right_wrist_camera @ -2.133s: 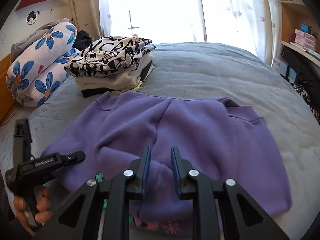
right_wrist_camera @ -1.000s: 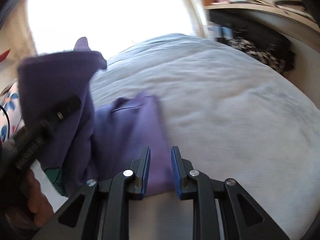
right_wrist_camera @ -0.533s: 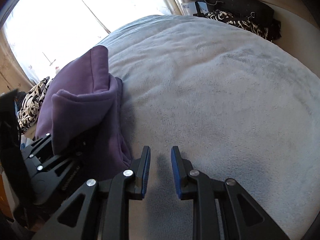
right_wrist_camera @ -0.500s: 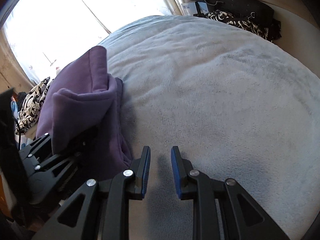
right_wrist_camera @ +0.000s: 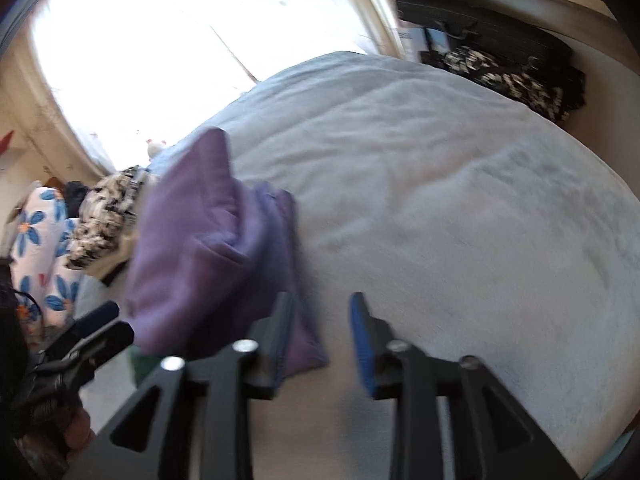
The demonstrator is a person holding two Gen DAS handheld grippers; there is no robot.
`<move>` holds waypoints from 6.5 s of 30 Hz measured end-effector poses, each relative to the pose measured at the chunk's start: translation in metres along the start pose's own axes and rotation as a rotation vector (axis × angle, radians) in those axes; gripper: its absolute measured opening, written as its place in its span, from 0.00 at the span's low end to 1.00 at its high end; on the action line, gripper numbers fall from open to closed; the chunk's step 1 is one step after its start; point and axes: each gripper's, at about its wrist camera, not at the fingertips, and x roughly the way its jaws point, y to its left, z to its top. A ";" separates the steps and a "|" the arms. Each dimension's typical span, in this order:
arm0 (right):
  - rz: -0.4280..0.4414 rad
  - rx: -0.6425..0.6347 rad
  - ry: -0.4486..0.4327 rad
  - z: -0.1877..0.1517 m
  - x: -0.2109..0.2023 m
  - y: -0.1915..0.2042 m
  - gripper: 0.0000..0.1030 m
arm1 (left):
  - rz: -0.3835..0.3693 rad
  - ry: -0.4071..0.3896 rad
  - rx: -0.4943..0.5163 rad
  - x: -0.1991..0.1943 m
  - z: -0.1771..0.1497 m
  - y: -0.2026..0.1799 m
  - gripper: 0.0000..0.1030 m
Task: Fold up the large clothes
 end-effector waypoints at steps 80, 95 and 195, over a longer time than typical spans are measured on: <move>-0.020 -0.074 0.322 0.089 0.211 0.023 0.13 | 0.181 0.185 0.036 0.157 0.123 0.077 0.47; -0.065 -0.062 0.328 0.101 0.197 0.032 0.48 | 0.254 0.185 0.054 0.147 0.128 0.074 0.61; 0.518 -0.059 0.612 0.030 0.208 0.054 0.92 | -0.295 0.353 -0.353 0.150 0.008 0.095 0.98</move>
